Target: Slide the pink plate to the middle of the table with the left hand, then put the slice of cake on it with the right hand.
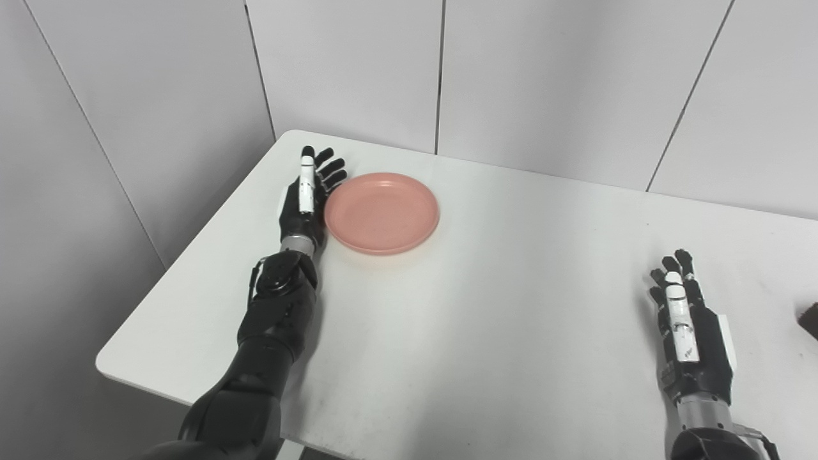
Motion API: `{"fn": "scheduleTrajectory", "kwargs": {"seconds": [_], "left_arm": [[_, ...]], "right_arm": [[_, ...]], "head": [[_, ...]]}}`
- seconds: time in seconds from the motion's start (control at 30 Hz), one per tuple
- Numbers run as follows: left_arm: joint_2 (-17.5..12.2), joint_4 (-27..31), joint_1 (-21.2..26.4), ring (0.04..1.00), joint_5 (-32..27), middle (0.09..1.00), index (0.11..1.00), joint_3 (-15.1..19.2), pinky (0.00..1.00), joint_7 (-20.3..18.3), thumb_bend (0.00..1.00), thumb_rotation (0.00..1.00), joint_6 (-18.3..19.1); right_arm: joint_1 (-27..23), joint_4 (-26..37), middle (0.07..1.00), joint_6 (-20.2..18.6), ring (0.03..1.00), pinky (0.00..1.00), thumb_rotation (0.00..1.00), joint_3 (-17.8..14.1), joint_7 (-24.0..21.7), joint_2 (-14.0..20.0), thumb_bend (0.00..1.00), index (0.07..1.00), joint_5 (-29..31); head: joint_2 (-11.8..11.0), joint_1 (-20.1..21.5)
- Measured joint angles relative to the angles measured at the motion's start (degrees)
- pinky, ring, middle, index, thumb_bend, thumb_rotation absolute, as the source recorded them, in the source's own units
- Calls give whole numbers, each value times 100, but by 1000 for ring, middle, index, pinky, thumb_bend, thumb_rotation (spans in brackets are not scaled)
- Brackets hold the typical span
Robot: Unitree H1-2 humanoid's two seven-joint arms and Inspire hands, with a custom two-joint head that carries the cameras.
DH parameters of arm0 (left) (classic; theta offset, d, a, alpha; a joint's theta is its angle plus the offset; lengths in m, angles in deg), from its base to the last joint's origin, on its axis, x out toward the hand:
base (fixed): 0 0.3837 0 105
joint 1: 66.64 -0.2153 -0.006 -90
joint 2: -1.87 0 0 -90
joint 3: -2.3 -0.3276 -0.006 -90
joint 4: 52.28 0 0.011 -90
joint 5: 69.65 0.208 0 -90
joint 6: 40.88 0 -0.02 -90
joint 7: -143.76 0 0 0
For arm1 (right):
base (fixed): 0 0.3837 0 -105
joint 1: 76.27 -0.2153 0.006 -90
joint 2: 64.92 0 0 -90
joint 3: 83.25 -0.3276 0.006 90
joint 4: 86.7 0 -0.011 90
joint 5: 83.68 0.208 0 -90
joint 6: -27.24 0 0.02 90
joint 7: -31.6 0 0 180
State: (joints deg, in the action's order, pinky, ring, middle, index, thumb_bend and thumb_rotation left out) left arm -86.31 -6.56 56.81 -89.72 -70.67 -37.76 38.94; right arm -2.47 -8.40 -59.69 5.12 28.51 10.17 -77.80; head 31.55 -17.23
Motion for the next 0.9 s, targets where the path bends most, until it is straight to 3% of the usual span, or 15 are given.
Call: {"fn": "scheduleTrajectory", "kwargs": {"seconds": [0.5,0.77,0.9], "left_arm": [[306,776,-325,852,199,836,835,-529,863,-206,665,1000,396],[910,1568,-561,877,-36,864,865,-575,852,-226,656,1000,1079],[1068,1810,-701,898,44,881,884,-742,890,-236,649,1000,1152]], "right_arm": [[1,10,977,-1,961,993,883,63,-63,23,455,999,-19],[21,37,977,-2,961,983,905,132,-88,70,445,1000,-91],[37,64,972,-2,958,975,913,148,-85,90,441,999,-185]], "head": [[70,123],[114,176],[158,263]]}}
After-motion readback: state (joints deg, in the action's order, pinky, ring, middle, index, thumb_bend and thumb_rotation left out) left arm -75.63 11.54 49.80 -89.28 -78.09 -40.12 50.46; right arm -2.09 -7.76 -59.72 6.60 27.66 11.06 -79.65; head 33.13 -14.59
